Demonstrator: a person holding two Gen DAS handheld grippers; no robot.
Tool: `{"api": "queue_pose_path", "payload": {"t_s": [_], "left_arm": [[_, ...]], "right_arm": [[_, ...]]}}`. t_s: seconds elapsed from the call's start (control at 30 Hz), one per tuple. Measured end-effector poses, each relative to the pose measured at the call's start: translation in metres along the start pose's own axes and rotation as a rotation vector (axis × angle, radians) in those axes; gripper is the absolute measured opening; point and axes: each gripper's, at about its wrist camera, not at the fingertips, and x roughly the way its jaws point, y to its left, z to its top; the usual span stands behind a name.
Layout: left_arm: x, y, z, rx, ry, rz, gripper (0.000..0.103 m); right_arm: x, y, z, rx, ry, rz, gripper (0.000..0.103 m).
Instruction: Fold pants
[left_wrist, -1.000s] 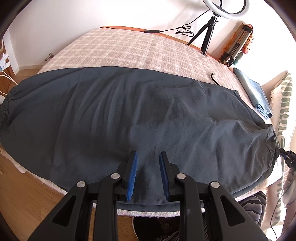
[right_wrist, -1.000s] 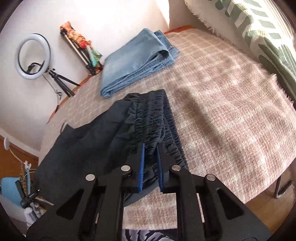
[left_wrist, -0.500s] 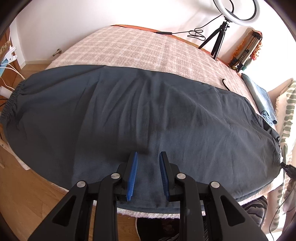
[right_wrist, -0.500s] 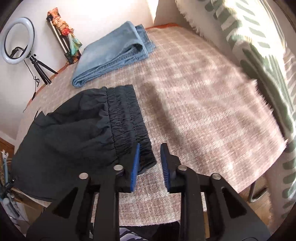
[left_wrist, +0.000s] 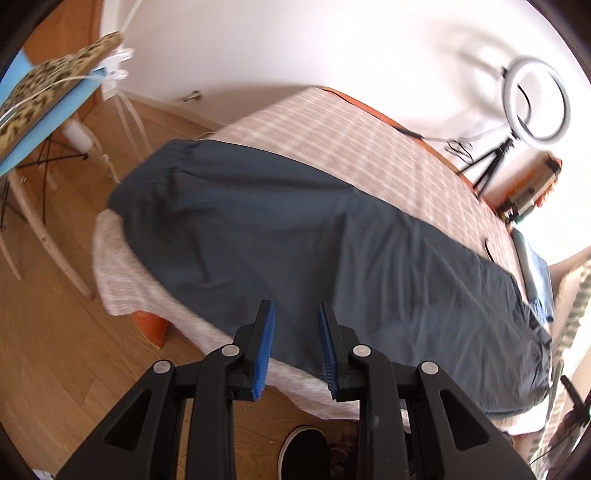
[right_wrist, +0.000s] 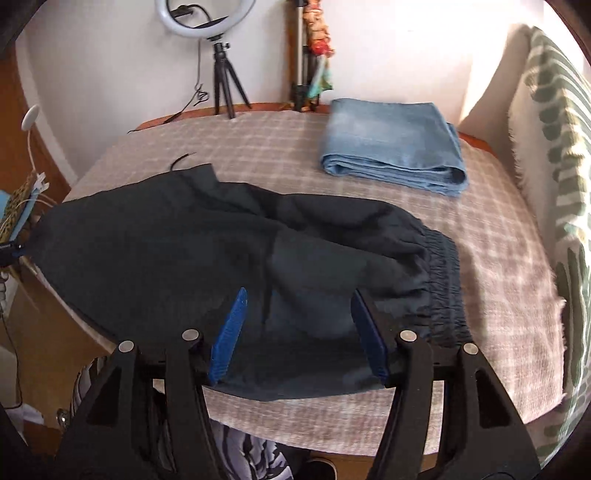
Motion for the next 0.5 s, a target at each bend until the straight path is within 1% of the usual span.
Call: {"api": "queue_pose_path", "payload": {"t_s": [0.2, 0.3, 0.37, 0.5], "left_arm": [[0.0, 0.062, 0.018, -0.165, -0.026, -0.037, 0.022], [0.006, 0.089, 0.028, -0.242, -0.03, -0.051, 0.022], [0.013, 0.099, 0.035, -0.27, -0.031, -0.054, 0.022], [0.027, 0.118, 0.047, -0.301, -0.04, -0.035, 0.022]], "right_arm": [[0.02, 0.038, 0.011, -0.02, 0.025, 0.06, 0.062], [0.026, 0.053, 0.014, -0.031, 0.036, 0.069, 0.062], [0.03, 0.061, 0.017, -0.033, 0.044, 0.077, 0.062], [0.037, 0.078, 0.025, -0.041, 0.062, 0.092, 0.062]]}}
